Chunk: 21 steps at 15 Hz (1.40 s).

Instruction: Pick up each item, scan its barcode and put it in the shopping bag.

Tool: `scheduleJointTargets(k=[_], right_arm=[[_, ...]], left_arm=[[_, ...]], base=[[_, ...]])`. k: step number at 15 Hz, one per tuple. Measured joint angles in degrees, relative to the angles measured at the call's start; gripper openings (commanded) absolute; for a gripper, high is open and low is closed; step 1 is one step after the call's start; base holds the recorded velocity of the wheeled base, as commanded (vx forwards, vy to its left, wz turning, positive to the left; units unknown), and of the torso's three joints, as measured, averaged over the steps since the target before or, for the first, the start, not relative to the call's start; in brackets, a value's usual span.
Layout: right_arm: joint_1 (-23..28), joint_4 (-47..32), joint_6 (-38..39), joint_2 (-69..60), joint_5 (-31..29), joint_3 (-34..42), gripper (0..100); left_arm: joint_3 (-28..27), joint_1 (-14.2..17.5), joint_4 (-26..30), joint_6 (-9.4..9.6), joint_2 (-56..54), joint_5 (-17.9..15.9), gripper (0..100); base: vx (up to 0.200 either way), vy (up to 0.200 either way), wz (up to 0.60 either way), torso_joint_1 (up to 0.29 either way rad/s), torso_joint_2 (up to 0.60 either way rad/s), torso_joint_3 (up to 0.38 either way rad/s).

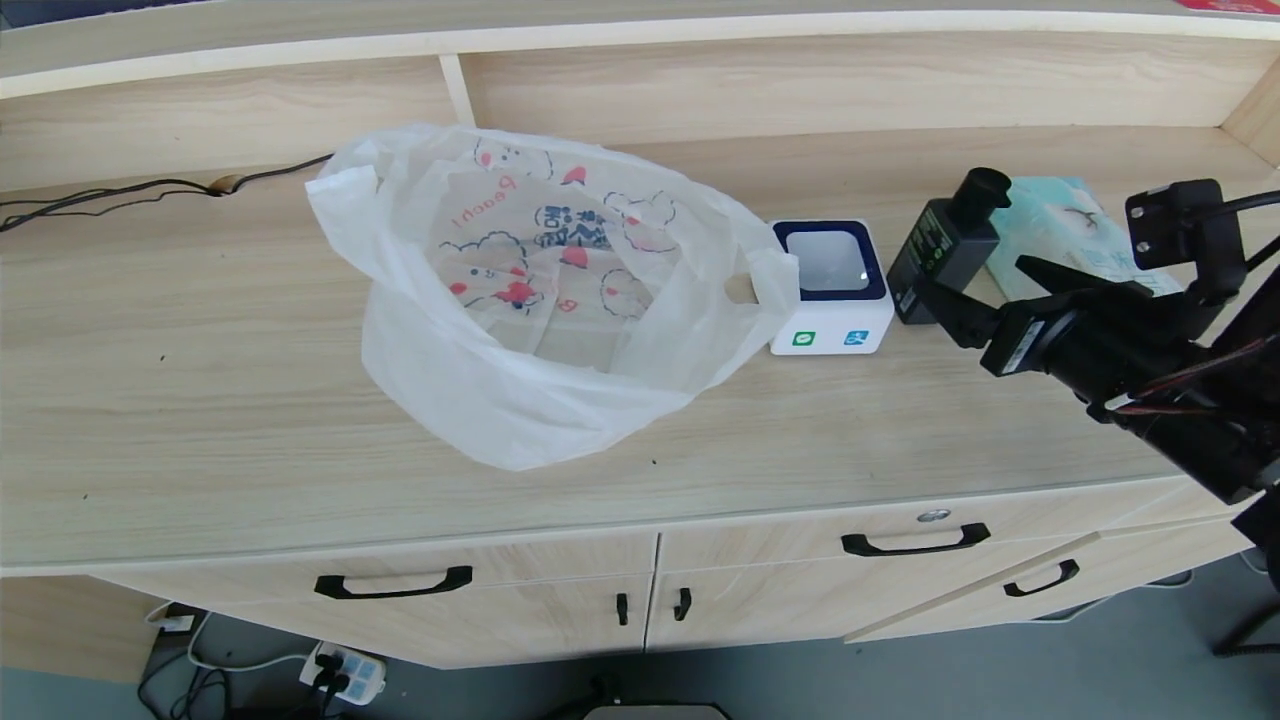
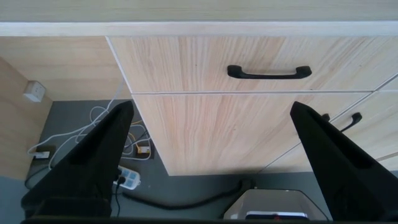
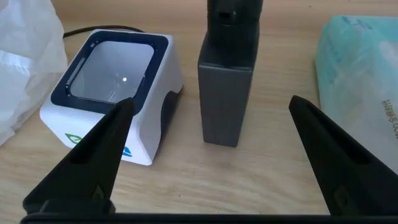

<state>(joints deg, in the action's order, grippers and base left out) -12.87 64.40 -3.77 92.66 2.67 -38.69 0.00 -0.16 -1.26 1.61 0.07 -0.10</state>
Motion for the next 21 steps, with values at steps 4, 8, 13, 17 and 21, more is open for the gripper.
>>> scheduleJointTargets(k=[4,8,13,17,21], right_arm=[[0.34,-0.04,1.58,3.5,0.34,-3.41,100],[0.78,0.0,3.5,6.56,0.39,-7.64,100],[2.54,0.02,4.28,10.15,0.45,-12.96,100],[3.71,2.9,4.32,13.62,2.22,-15.43,100],[4.45,5.53,5.33,16.87,2.5,-17.53,0]], left_arm=[[0.0,0.0,-0.02,0.13,0.0,-0.01,100],[0.0,-0.02,0.04,0.22,0.0,-0.01,100],[0.0,0.0,-0.07,0.24,0.0,0.0,100],[0.0,0.05,-0.11,0.05,0.0,0.0,100],[0.0,0.05,-0.13,0.0,0.0,0.0,100]], base=[[0.0,0.0,0.0,0.0,0.0,0.0],[0.0,0.0,0.0,0.0,0.0,0.0],[0.0,0.0,0.0,0.0,0.0,0.0],[0.0,0.0,0.0,0.0,0.0,0.0],[0.0,0.0,0.0,0.0,0.0,0.0]])
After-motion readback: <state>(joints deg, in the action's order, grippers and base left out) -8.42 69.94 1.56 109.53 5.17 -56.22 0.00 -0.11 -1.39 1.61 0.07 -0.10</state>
